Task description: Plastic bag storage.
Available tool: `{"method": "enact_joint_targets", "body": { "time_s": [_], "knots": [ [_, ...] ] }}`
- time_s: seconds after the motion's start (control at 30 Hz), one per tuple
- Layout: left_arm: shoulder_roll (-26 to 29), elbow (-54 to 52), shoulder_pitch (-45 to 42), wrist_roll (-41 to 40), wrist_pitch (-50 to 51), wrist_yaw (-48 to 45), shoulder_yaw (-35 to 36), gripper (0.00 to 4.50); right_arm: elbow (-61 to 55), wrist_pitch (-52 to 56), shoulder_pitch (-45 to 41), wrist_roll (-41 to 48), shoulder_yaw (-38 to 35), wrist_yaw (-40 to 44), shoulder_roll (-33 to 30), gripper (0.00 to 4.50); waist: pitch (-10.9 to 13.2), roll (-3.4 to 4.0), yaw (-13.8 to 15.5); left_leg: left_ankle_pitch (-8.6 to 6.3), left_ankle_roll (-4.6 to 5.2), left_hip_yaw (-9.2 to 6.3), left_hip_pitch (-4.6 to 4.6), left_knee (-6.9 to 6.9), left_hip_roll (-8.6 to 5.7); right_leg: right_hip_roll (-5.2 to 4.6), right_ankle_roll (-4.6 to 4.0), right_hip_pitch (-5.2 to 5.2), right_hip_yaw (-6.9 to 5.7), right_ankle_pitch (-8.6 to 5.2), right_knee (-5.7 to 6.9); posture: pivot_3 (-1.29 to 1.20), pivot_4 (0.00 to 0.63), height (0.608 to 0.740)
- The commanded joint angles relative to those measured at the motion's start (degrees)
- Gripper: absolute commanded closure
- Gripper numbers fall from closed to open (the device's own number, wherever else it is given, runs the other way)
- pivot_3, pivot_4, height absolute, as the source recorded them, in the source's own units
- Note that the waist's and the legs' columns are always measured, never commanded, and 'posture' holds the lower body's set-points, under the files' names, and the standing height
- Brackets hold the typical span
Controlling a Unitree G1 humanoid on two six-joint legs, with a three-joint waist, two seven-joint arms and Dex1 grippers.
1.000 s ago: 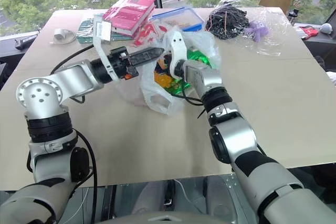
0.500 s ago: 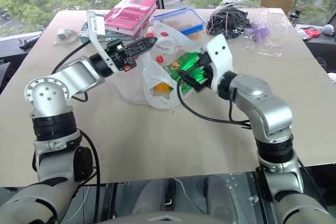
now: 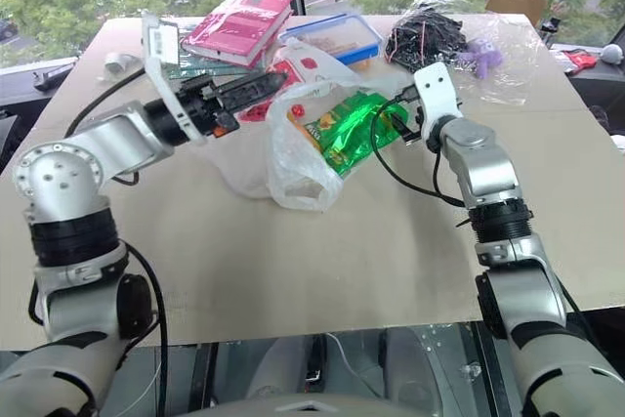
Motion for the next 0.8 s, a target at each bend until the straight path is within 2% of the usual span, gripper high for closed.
{"method": "enact_joint_targets", "body": {
  "time_s": [0.03,0.07,0.2,0.23,0.33,0.4,0.47,0.53,0.8],
  "knots": [
    [2.6,-4.4,1.1,-1.2,0.7,-1.6,0.5,1.56,0.6,-3.2,-1.7,-0.1,-1.8,1.3,-0.1,1.76,0.0,0.0,0.1,0.0,0.0,-0.01,-0.01,-0.01,0.02,-0.01,0.0,0.0,0.0,0.0,-0.01,0.0,0.15,0.74],
    [4.0,-5.1,2.0,-2.8,1.7,-3.5,1.1,1.09,0.5,-3.4,-1.7,-0.1,-1.9,1.5,-0.2,2.34,0.0,0.0,0.0,0.0,0.0,-0.01,-0.01,-0.01,0.02,-0.01,0.0,0.0,-0.01,0.0,0.0,0.0,0.15,0.74],
    [14.7,-7.0,10.1,-13.7,11.0,-15.8,5.0,1.07,-1.3,-2.7,-1.3,0.2,-2.3,2.0,-0.3,4.28,0.0,0.01,-1.1,0.0,0.0,0.03,0.0,-0.01,0.07,0.02,-0.01,-0.05,0.04,-0.01,0.06,0.0,0.15,0.74],
    [17.0,-8.6,12.9,-14.4,11.9,-18.4,4.7,1.07,-2.0,-2.4,-1.1,0.3,-2.5,2.0,-0.4,4.4,0.0,0.02,-1.3,0.0,0.0,0.04,0.01,-0.03,0.09,0.02,-0.01,-0.07,0.05,-0.01,0.06,0.0,0.15,0.74],
    [18.5,-14.2,20.5,-10.7,9.5,-20.9,1.4,1.07,-4.2,-0.9,-0.6,0.8,-3.1,2.1,-0.4,4.4,0.0,0.02,-1.2,0.0,0.0,0.05,0.03,-0.03,0.09,0.02,-0.01,-0.05,0.06,-0.01,0.08,0.0,0.15,0.74],
    [16.7,-16.4,22.8,-8.4,6.9,-19.7,-0.4,1.07,-5.3,0.0,-0.4,1.1,-3.4,2.0,-0.3,4.4,0.0,0.02,-0.8,0.0,0.0,0.04,0.05,-0.02,0.08,-0.02,-0.01,-0.04,0.05,-0.01,0.12,0.0,0.15,0.74],
    [15.3,-19.6,25.5,-9.7,6.3,-19.4,-1.4,1.07,-6.5,1.1,-0.3,1.2,-3.5,2.0,-0.4,4.4,0.0,0.0,-0.6,0.0,0.0,-0.02,0.03,0.02,0.07,-0.03,-0.01,-0.02,0.0,0.0,0.15,0.0,0.15,0.74],
    [13.8,-21.5,27.3,-5.6,3.0,-18.3,-3.3,1.07,-7.3,1.9,-0.5,1.1,-3.5,2.0,-0.7,4.4,0.0,0.0,-0.6,0.0,0.0,-0.03,0.03,0.07,0.07,-0.04,-0.01,-0.02,0.01,0.0,0.22,0.0,0.15,0.74],
    [2.0,-20.7,22.7,8.6,-7.4,-9.5,-13.7,1.07,-9.3,4.4,-1.1,0.9,-4.1,2.3,-1.1,4.4,0.0,0.0,-0.4,0.0,0.01,0.0,0.04,0.08,0.01,-0.04,-0.01,-0.01,0.03,0.0,0.23,0.0,0.15,0.74]
  ]
}}
